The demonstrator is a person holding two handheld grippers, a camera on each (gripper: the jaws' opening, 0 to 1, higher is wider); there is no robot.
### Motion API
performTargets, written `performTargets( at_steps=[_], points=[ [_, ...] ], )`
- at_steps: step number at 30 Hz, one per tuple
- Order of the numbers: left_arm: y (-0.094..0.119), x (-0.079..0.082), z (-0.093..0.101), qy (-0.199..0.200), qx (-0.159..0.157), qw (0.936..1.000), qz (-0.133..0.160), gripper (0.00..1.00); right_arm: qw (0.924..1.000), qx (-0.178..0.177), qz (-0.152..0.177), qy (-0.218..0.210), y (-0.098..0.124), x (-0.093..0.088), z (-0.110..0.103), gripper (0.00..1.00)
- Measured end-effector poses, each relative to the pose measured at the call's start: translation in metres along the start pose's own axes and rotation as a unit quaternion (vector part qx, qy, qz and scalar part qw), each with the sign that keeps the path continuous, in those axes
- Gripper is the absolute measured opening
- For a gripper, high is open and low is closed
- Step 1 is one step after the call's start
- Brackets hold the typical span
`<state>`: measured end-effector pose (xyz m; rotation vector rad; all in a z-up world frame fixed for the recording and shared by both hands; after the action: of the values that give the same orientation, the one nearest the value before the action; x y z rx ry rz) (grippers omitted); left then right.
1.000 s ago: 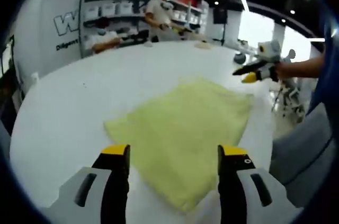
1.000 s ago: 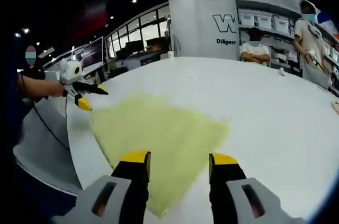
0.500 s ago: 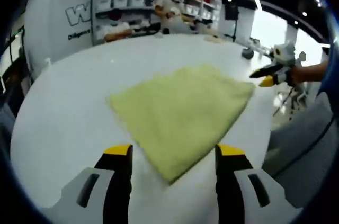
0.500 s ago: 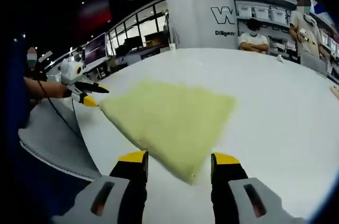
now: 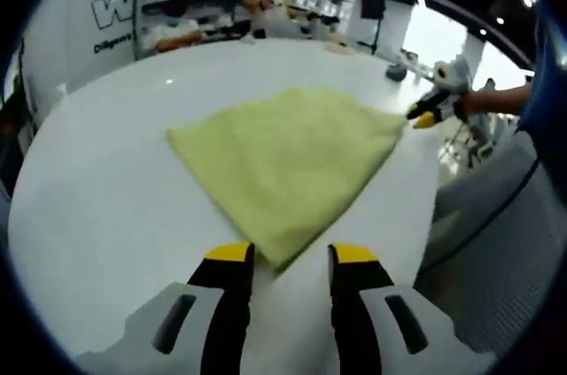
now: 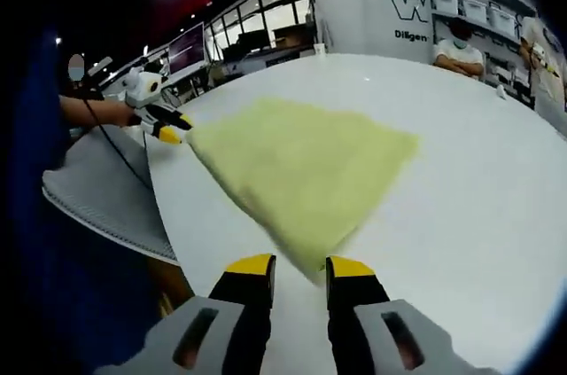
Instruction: Fold the garment on the visible template until the final outline fits inside the template.
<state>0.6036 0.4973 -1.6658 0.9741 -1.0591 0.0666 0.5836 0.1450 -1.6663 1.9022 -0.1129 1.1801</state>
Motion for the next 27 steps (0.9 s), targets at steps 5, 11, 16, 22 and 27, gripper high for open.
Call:
performTargets(
  at_steps=[5, 11, 16, 22, 27],
  points=[
    [0.002, 0.001, 0.007, 0.01, -0.016, 0.9998, 0.002, 0.31, 0.9999, 0.011, 0.008, -0.006, 0.001, 0.005, 0.001, 0.15],
    [0.006, -0.001, 0.01, 0.022, -0.03, 0.9993, 0.001, 0.29, 0.9997, 0.016, 0.014, -0.014, 0.002, 0.006, 0.007, 0.1],
    [0.007, 0.001, 0.011, 0.025, -0.031, 0.9992, 0.002, 0.24, 0.9996, 0.019, 0.014, -0.018, 0.002, 0.006, 0.01, 0.06],
    [0.007, 0.002, 0.006, 0.023, -0.027, 0.9994, 0.002, 0.17, 0.9997, 0.022, 0.005, -0.012, 0.002, 0.004, 0.011, 0.03],
    [0.009, 0.002, -0.001, 0.022, -0.02, 0.9995, 0.004, 0.08, 0.9997, 0.023, 0.002, -0.011, 0.003, 0.004, 0.012, 0.0]
  ],
)
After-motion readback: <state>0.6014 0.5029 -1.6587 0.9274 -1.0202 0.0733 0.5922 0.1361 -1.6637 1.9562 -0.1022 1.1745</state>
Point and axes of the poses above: the point that each gripper's makers call its tool centre point, and the gripper's own axes: y roughly backward along the fingers, z roughly to its right, x roughly out of its top, the point moved 1 cm from there along y, roughly backward along the fingers, and after that the axes turned 2 degrees about z, right-handed, at the moved point
